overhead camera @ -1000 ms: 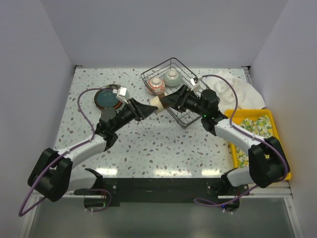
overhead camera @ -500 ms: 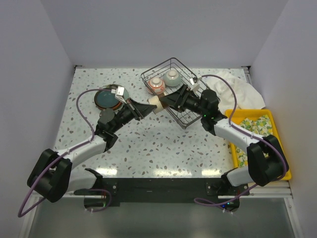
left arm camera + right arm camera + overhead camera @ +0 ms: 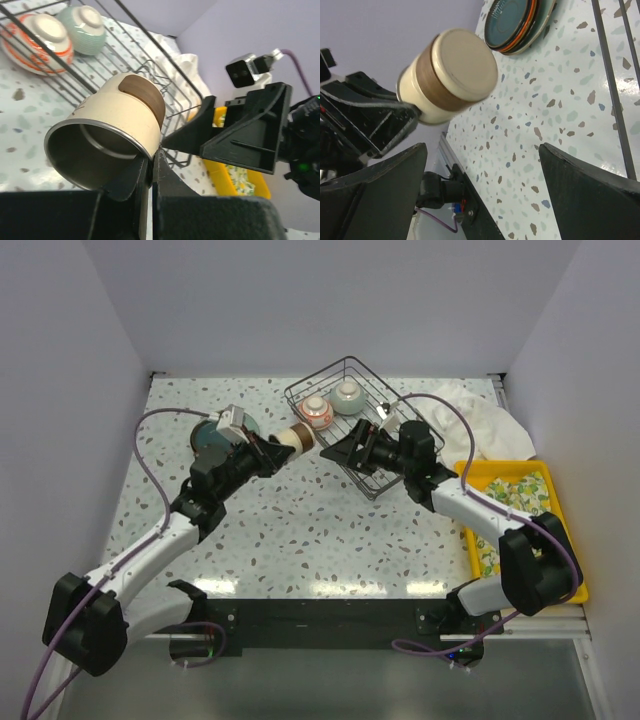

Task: Unload the mixed dishes from the dish rack
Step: Pick up the cup from the dish rack, then place the cup at the center of the board.

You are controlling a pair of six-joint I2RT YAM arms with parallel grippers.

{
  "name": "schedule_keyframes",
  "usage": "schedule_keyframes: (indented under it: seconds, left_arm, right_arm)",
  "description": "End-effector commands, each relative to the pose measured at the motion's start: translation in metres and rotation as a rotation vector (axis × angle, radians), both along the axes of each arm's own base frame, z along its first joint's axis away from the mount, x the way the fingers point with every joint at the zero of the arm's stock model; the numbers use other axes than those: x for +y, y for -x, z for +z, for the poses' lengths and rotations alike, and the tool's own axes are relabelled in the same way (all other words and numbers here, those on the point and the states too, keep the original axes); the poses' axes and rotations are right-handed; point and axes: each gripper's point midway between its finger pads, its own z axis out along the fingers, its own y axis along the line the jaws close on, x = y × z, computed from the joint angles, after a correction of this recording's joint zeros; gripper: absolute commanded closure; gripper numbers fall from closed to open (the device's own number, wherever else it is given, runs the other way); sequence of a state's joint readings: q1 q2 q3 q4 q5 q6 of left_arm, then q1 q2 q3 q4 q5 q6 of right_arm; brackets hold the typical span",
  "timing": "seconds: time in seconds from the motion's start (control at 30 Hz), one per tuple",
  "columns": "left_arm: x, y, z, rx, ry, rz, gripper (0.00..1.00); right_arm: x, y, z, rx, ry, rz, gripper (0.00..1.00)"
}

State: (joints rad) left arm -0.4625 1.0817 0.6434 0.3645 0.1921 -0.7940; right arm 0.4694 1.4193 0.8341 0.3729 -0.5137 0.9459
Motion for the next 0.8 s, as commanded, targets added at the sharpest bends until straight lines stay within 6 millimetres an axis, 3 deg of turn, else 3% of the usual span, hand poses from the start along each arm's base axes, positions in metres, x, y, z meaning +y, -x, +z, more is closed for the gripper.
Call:
schedule_keyframes:
  seconds: [0.0,0.03,0.07,0.13,0.2,0.23,0.3,0.33,0.4,0.43,0.47,0.5,0.77]
  left_arm:
    - [0.036,-0.015,0.004,-0.007,-0.202,0.127,1.0]
    - [0.044,-0.022,0.005,0.009,-0.224,0.152,1.0]
    - [0.052,-0.02,-0.013,0.079,-0.28,0.155,1.0]
    - [0.069,-0.028,-0.02,0.138,-0.319,0.192,1.0]
    - [0.09,-0.03,-0.04,0.235,-0.383,0.231,1.0]
    - [0.096,-0.034,-0.036,0.244,-0.397,0.249,1.0]
    - [0.115,-0.033,-0.052,0.333,-0.474,0.291,1.0]
    - [0.122,-0.038,-0.044,0.337,-0.499,0.325,1.0]
    - [0.148,-0.034,-0.065,0.455,-0.616,0.392,1.0]
    - [0.154,-0.038,-0.056,0.459,-0.638,0.418,1.0]
    - [0.168,-0.033,-0.07,0.532,-0.711,0.445,1.0]
    - [0.176,-0.038,-0.061,0.537,-0.724,0.474,1.0]
    - [0.234,-0.035,-0.09,0.734,-0.831,0.53,1.0]
  right_arm:
    - [-0.004,-0.007,0.017,-0.081,0.068,-0.013,0.02]
    - [-0.005,-0.008,0.016,-0.095,0.093,-0.013,0.02]
    - [-0.007,-0.007,0.014,-0.084,0.118,-0.016,0.02]
    - [-0.011,-0.009,0.01,-0.098,0.16,-0.024,0.02]
    - [-0.013,-0.008,0.01,-0.098,0.177,-0.024,0.02]
    - [-0.014,-0.008,0.01,-0.105,0.184,-0.024,0.02]
    - [-0.014,-0.006,0.009,-0.111,0.197,-0.019,0.02]
    - [-0.015,-0.008,0.012,-0.133,0.213,-0.025,0.02]
    - [-0.015,-0.003,0.008,-0.157,0.273,-0.006,0.02]
    - [-0.016,-0.006,0.011,-0.179,0.298,-0.02,0.02]
    - [-0.014,0.001,0.007,-0.173,0.33,-0.001,0.02]
    - [-0.014,0.002,0.008,-0.202,0.355,0.007,0.02]
    - [-0.019,0.009,0.012,-0.272,0.445,-0.011,0.02]
